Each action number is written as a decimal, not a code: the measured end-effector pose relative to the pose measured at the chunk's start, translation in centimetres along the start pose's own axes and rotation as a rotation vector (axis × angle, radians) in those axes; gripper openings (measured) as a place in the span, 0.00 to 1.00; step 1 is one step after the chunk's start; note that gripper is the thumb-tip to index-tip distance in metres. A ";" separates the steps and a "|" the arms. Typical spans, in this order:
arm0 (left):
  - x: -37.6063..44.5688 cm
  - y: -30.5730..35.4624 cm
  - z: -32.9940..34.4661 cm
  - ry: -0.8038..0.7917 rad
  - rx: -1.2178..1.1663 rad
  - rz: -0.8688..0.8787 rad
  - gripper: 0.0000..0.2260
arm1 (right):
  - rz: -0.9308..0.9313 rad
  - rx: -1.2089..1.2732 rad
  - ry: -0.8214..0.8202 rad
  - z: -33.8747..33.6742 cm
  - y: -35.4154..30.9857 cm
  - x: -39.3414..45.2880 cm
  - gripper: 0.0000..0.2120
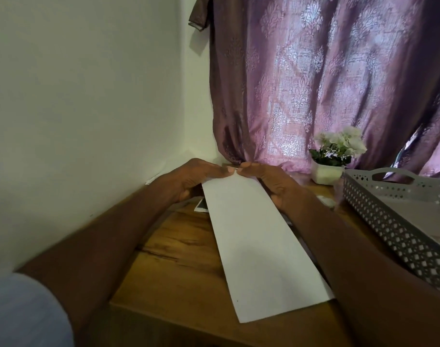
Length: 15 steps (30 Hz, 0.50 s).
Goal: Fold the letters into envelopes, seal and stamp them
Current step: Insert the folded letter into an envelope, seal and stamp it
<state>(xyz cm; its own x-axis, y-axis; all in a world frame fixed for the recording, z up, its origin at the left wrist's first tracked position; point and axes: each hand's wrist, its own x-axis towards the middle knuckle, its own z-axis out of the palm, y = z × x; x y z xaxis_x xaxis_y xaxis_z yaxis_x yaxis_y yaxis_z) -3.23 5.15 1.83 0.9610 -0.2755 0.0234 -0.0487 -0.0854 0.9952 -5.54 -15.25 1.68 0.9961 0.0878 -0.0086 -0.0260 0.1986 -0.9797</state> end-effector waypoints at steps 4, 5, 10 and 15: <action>-0.1 0.1 -0.2 0.022 -0.050 -0.001 0.26 | 0.012 -0.008 0.051 0.2 -0.3 -0.3 0.06; 0.0 0.1 -0.3 0.039 -0.064 0.001 0.24 | 0.018 0.000 0.070 0.2 -0.2 -0.3 0.10; 0.1 0.0 -1.0 0.175 -0.110 -0.008 0.19 | 0.030 -0.021 0.084 0.1 -0.5 -0.5 0.15; -0.6 0.6 -1.0 0.345 -0.178 0.060 0.14 | 0.077 -0.205 -0.052 -0.8 -1.9 -2.0 0.21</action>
<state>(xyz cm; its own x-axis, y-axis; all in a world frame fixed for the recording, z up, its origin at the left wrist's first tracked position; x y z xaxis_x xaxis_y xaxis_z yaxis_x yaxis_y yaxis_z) -3.58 6.22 2.49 0.9944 0.0654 0.0825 -0.0886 0.0972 0.9913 -7.46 -16.59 3.45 0.9860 0.1463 -0.0801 -0.0791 -0.0129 -0.9968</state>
